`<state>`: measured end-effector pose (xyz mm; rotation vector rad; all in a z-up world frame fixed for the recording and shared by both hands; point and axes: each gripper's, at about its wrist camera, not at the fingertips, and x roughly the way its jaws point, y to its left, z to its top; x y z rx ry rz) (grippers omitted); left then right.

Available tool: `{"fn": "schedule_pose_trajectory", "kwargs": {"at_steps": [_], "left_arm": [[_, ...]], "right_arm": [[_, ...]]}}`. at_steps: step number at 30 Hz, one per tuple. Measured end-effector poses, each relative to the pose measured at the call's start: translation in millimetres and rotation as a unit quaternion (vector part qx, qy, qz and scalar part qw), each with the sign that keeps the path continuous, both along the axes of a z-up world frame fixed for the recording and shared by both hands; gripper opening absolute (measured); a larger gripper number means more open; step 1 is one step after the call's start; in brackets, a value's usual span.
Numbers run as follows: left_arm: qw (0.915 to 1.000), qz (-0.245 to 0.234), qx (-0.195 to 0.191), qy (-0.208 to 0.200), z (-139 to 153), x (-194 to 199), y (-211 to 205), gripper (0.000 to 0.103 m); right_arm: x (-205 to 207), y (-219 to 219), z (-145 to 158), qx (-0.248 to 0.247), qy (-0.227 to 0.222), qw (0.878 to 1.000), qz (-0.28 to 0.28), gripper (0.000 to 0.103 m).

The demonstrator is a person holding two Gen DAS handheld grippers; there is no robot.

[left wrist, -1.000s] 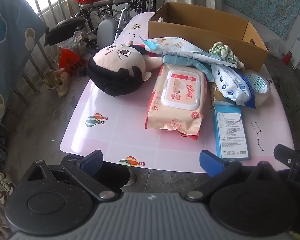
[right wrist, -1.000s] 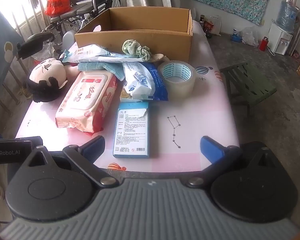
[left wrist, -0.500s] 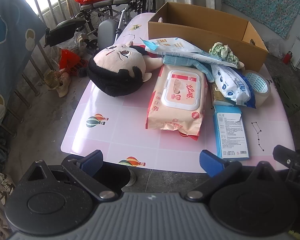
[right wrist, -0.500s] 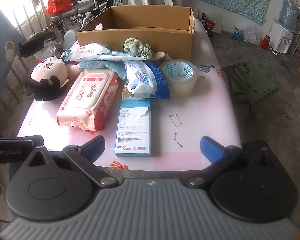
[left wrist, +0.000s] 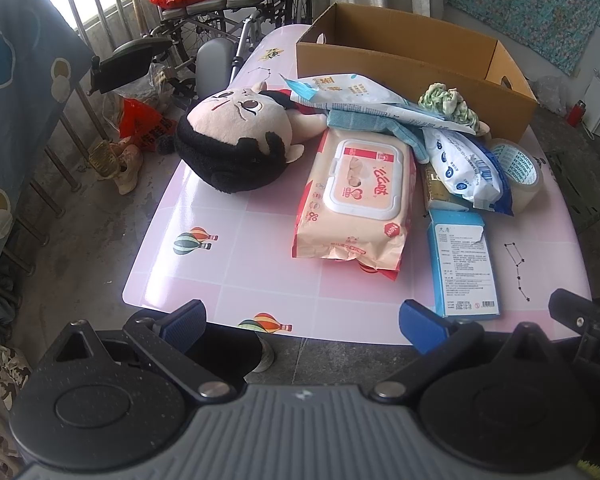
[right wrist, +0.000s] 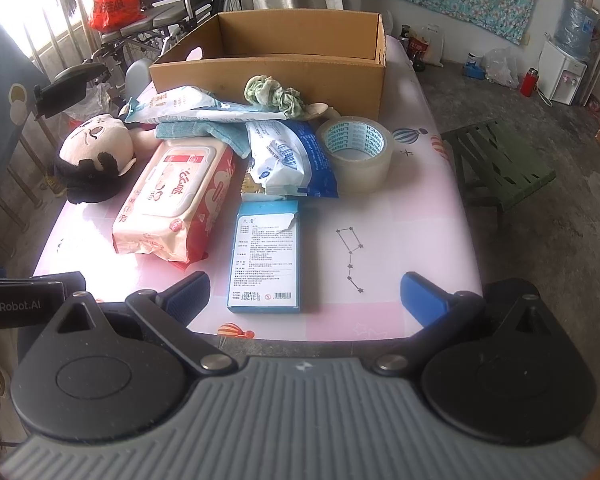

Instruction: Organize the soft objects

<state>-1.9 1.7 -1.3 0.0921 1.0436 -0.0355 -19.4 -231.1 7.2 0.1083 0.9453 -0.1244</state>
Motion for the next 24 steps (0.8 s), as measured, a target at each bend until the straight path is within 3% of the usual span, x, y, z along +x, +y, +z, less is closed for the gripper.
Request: {"fn": "schedule_pose_trajectory", "kwargs": {"at_steps": [24], "left_arm": [[1.0000, 0.001, 0.002, 0.000, -0.9, 0.1, 1.6, 0.103]], "right_arm": [[-0.7, -0.6, -1.3, 0.002, 0.001, 1.000, -0.002, 0.102]]}}
